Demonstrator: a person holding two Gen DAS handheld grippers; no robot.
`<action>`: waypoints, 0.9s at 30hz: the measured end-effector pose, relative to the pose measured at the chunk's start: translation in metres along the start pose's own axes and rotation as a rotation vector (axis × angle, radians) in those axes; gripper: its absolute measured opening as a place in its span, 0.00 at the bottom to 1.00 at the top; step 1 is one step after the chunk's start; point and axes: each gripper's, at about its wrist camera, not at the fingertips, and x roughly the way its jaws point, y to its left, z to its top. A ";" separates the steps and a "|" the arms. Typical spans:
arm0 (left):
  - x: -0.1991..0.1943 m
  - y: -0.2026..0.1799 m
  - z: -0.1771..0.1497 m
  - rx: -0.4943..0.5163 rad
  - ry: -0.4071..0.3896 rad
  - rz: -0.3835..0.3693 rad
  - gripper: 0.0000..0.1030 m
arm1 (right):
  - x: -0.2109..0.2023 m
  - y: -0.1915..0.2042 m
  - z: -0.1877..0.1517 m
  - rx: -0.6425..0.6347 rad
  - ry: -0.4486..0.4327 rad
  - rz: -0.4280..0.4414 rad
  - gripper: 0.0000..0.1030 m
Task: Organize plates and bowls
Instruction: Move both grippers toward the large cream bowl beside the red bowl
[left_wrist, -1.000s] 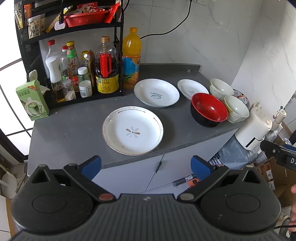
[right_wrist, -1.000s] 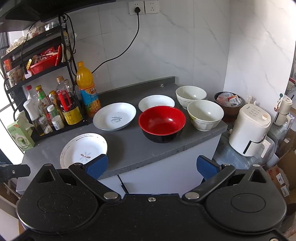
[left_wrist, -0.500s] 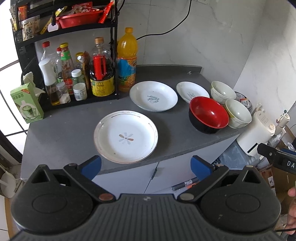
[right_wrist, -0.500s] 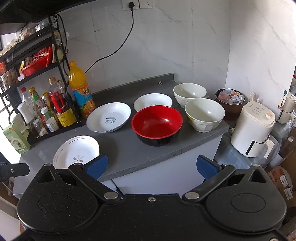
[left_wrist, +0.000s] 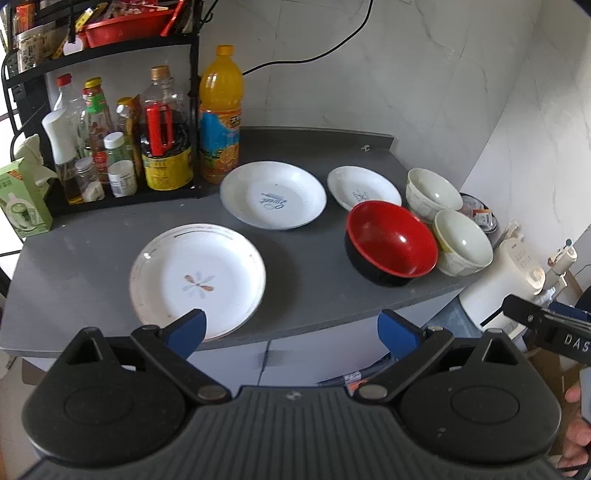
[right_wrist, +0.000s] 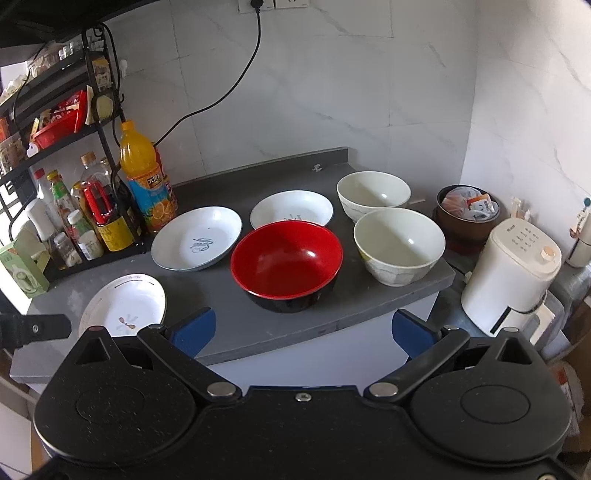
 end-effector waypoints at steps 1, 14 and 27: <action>0.002 -0.004 0.001 -0.002 0.000 0.001 0.96 | 0.002 -0.003 0.001 -0.004 0.002 0.003 0.99; 0.040 -0.040 0.027 0.037 0.016 -0.045 0.90 | 0.031 -0.032 0.018 0.032 0.003 -0.043 0.86; 0.109 -0.063 0.060 0.153 0.076 -0.163 0.73 | 0.069 -0.050 0.022 0.180 -0.006 -0.184 0.69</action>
